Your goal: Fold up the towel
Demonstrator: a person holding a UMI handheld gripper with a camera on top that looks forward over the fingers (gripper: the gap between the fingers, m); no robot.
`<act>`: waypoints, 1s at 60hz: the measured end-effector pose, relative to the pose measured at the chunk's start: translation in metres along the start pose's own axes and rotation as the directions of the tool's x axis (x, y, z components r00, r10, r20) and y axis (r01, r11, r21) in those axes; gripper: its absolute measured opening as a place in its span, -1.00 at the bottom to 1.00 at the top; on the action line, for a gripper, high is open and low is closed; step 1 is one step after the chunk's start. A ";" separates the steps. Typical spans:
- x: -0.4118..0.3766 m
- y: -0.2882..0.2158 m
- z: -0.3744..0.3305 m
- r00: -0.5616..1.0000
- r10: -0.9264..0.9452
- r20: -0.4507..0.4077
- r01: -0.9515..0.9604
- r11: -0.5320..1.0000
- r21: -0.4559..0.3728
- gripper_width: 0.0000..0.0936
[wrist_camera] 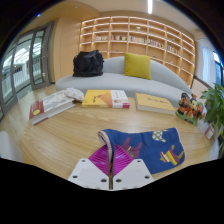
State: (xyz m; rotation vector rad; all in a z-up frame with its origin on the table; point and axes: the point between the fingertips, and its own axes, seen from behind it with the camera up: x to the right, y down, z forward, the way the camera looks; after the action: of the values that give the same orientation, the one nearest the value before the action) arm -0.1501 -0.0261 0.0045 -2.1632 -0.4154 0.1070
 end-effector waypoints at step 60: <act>0.168 -0.012 0.003 0.950 0.290 -0.119 -0.286 0.957 0.047 0.30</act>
State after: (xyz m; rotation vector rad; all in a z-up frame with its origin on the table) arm 0.0041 0.0391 0.0249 -2.1751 -0.0236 0.1385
